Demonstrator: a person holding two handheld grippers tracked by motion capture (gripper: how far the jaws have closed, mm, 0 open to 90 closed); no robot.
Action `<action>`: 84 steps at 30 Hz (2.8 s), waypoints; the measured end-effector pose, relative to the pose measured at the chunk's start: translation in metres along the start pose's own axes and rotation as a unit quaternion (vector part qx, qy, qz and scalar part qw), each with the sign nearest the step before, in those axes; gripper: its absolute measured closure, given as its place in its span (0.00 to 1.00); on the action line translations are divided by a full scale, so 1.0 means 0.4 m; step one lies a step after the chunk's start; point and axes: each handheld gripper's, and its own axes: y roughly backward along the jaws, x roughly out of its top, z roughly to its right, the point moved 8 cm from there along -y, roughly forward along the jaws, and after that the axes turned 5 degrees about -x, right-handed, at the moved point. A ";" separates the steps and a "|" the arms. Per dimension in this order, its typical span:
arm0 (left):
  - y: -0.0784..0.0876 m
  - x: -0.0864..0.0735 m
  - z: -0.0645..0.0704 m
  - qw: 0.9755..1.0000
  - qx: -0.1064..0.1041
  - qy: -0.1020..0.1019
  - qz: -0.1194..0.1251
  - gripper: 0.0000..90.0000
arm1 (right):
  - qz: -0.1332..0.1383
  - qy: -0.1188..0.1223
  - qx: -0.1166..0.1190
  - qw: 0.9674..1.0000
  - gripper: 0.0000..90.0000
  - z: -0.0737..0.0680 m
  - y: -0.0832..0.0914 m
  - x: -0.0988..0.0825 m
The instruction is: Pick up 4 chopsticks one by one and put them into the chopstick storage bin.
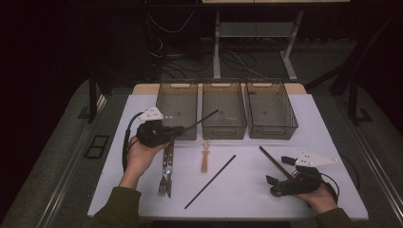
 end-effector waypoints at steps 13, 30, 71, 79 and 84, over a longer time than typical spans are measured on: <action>0.007 0.074 -0.099 0.999 0.049 0.021 0.009 0.95 | 0.002 0.001 -0.005 1.000 0.03 0.002 0.002 0.000; -0.030 0.078 -0.209 0.990 0.124 0.071 0.009 0.95 | 0.004 -0.005 -0.004 1.000 0.03 0.003 0.006 0.001; -0.156 0.004 -0.311 0.973 0.175 0.111 -0.099 0.95 | 0.009 -0.008 -0.001 1.000 0.03 0.003 0.010 0.003; -0.143 0.015 -0.315 0.973 0.191 0.097 -0.086 0.78 | 0.010 -0.008 -0.001 1.000 0.03 0.004 0.011 0.003; -0.129 0.026 -0.305 0.977 0.183 0.085 -0.075 0.69 | 0.011 -0.006 -0.002 1.000 0.03 0.004 0.010 0.004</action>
